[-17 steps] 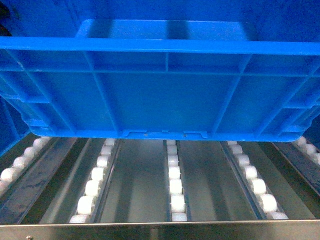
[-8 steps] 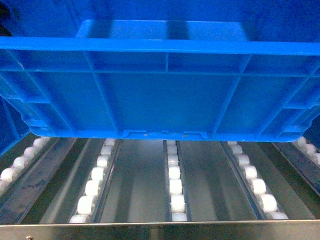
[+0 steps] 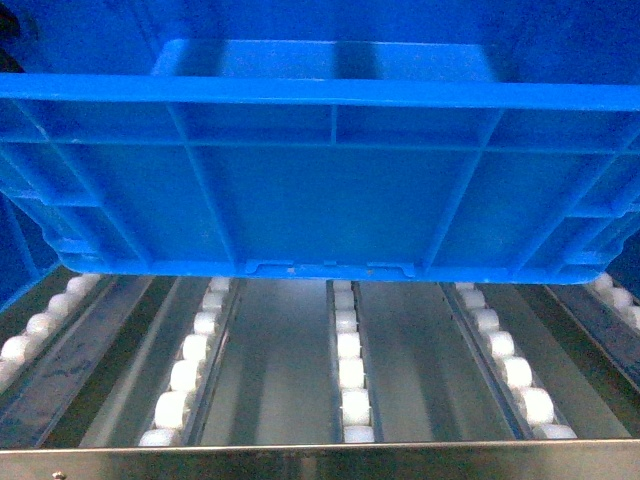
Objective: Place box next to blue box on left shelf
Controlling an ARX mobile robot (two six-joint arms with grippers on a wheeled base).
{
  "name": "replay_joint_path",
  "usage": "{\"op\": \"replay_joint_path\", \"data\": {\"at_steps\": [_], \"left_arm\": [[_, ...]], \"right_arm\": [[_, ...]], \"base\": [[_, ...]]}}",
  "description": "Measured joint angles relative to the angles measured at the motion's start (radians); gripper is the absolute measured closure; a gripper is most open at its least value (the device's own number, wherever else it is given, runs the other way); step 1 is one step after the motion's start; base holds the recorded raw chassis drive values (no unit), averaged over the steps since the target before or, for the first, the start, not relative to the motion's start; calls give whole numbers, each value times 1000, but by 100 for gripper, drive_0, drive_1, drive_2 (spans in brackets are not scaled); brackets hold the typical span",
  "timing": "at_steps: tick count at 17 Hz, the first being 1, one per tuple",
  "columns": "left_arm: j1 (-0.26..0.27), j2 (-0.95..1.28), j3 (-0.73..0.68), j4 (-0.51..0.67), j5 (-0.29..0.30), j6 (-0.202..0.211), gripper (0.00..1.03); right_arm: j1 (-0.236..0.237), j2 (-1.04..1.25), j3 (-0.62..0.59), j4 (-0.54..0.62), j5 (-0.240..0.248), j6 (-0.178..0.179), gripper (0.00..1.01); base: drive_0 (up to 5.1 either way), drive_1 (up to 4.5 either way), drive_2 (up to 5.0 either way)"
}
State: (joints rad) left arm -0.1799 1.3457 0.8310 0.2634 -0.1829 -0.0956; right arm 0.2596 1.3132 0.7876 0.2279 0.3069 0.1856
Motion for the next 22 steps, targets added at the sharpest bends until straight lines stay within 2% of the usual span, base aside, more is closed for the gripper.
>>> {"op": "replay_joint_path", "data": {"at_steps": [13, 14, 15, 17, 19, 20, 21, 22], "left_arm": [[0, 0, 0, 0, 0, 0, 95], [-5, 0, 7, -34, -20, 7, 95], [-23, 0, 31, -101, -76, 31, 95], [-34, 11, 32, -120, -101, 43, 95], [-38, 29, 34, -125, -96, 21, 95], [-48, 66, 48, -177, -93, 3, 95], [-63, 122, 57, -239, -103, -6, 95], [-65, 133, 57, -253, -110, -8, 95]], "right_arm": [[0, 0, 0, 0, 0, 0, 92], [5, 1, 6, -31, 29, -6, 92], [31, 5, 37, -105, 121, -23, 91], [49, 14, 40, -132, 201, -34, 90], [48, 24, 45, -142, 222, -47, 89], [43, 56, 74, -211, 223, -47, 88], [33, 109, 84, -271, 199, -33, 88], [27, 127, 84, -281, 185, -26, 88]], "base": [[0, 0, 0], [0, 0, 0], [0, 0, 0], [0, 0, 0], [0, 0, 0], [0, 0, 0], [0, 0, 0], [0, 0, 0]]}}
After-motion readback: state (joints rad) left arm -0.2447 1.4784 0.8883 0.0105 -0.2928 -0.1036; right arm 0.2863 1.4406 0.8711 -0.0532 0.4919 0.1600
